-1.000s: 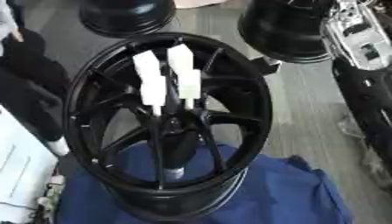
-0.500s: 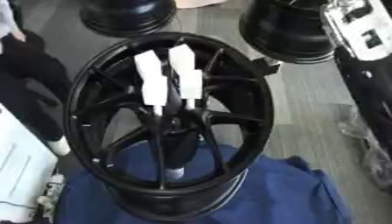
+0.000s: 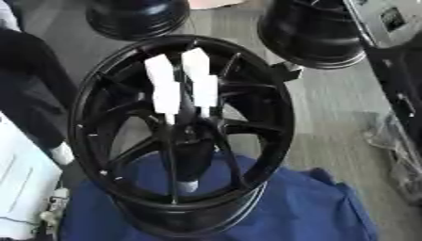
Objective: Pull the pin out of the wheel hub.
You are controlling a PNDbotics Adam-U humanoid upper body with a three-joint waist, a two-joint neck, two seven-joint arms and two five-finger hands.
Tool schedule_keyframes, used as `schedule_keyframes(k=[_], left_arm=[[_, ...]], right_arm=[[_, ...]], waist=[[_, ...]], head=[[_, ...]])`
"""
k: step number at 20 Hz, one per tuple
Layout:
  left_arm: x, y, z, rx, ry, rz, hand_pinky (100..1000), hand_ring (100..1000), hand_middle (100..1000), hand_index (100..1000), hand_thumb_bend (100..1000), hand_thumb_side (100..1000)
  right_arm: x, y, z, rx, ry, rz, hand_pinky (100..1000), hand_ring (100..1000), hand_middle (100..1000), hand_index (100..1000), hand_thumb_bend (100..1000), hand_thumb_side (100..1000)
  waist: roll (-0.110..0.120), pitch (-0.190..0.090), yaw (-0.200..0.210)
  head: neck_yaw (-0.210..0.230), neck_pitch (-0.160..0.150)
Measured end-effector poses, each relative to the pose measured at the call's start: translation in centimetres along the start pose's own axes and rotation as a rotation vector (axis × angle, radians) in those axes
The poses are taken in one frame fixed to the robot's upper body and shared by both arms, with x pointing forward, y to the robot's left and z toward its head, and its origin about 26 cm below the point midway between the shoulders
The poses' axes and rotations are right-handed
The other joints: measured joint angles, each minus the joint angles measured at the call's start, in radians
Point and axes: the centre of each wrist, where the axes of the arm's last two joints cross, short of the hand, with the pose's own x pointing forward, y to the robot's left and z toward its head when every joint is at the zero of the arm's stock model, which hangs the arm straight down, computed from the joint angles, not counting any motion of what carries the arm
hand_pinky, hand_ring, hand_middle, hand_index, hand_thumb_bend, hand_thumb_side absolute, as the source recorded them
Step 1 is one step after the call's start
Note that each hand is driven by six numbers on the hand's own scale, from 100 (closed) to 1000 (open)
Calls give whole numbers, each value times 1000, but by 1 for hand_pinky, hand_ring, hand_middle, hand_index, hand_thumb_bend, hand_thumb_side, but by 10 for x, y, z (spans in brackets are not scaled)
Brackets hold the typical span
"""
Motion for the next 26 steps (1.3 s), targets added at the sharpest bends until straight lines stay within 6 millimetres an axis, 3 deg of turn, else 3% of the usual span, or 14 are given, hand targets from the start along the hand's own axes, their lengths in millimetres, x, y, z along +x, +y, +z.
schedule_keyframes(k=[8, 18, 26], left_arm=[[-2, -1, 1, -7, 8, -10, 733, 803, 763, 809, 535, 706], [-3, -2, 1, -14, 12, -14, 734, 805, 764, 807, 531, 708], [-3, -2, 2, -18, 13, -15, 734, 805, 763, 807, 529, 708]], right_arm=[[18, 2, 5, 186, -61, 111, 835, 786, 752, 823, 650, 216], [45, 10, 19, 306, -147, 180, 816, 762, 724, 839, 649, 212], [45, 16, 16, 345, -125, 168, 816, 756, 698, 820, 638, 211]], waist=[[-6, 0, 2], [-8, 0, 4], [-9, 0, 7]], head=[[6, 0], [10, 0], [8, 0]])
